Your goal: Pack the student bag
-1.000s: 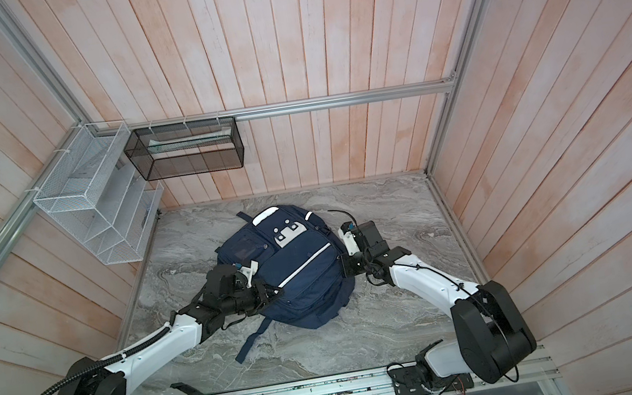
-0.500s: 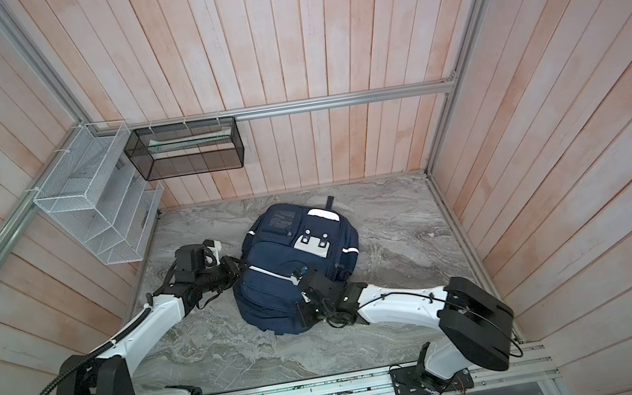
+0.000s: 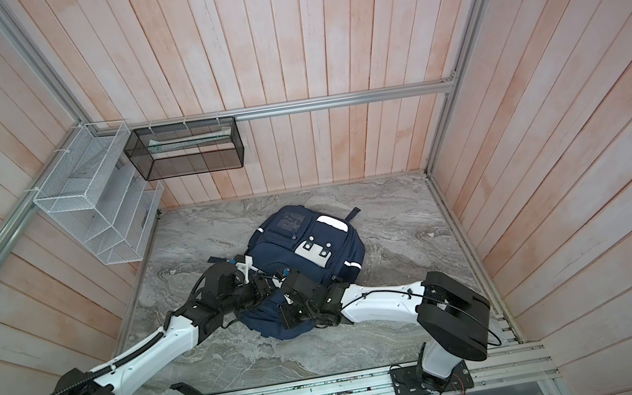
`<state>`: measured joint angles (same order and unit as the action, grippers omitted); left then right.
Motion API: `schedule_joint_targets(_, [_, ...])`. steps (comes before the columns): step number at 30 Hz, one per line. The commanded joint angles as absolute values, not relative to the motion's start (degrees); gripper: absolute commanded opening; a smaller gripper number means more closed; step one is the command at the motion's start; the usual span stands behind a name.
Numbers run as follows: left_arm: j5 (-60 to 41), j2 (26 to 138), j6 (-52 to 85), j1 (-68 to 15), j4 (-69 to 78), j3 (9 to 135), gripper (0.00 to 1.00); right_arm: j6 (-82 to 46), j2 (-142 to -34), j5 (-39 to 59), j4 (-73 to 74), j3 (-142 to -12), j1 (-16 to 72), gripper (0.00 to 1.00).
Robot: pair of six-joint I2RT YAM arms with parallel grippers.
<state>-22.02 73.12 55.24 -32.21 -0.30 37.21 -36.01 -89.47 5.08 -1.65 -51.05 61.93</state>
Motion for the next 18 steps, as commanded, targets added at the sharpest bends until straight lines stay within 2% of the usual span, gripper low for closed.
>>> schedule_joint_targets(1, [-21.8,76.3,57.2,-33.4,2.1,39.1,0.54,-35.3,-86.0,2.8,0.4,-49.3,61.1,0.0])
schedule_joint_targets(8, [-10.3,63.5,53.9,-33.8,-16.6,40.7,0.54,-36.7,-84.1,2.6,1.4,-46.2,59.9,0.0])
schedule_joint_targets(9, [-10.4,61.3,54.7,-33.5,-18.2,39.6,0.59,-36.4,-84.3,2.9,1.6,-46.5,59.9,0.0])
schedule_joint_targets(11, [-13.7,58.1,57.9,-33.2,-16.1,36.0,0.65,-35.7,-85.2,3.4,1.6,-47.5,59.8,0.0])
schedule_joint_targets(14, [-16.9,56.6,65.2,-33.8,-5.4,28.9,0.65,-35.1,-86.2,4.7,1.9,-48.5,59.9,0.0])
schedule_joint_targets(18, [-18.1,63.0,67.7,-34.1,5.2,27.8,0.66,-34.8,-85.7,5.0,2.1,-48.4,60.5,0.0])
